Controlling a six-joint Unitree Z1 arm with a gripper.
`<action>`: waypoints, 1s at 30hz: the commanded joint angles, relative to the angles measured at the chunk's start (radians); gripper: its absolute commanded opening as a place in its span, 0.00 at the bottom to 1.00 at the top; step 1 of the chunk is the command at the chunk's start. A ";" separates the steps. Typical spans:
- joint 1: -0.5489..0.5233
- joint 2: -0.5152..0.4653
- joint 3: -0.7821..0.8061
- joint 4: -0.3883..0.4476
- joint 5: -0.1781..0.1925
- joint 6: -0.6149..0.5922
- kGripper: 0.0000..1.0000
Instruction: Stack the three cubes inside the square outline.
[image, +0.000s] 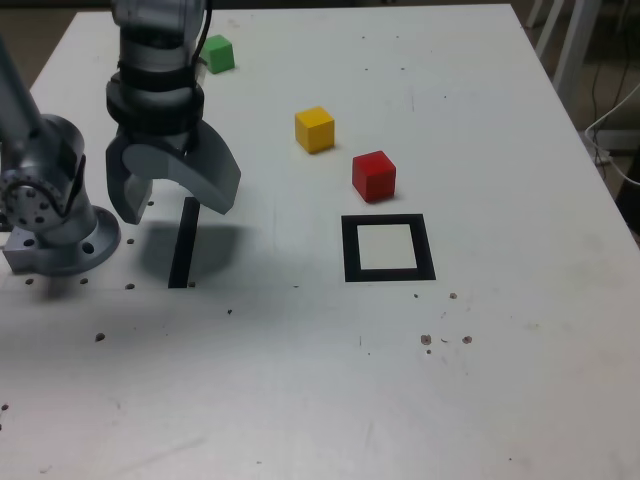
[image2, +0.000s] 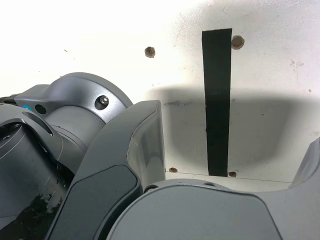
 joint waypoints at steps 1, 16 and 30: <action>-0.002 0.005 -0.001 -0.002 -0.002 0.000 1.00; -0.002 0.021 -0.025 -0.015 -0.008 -0.005 1.00; -0.002 0.095 -0.232 0.051 -0.013 -0.049 0.99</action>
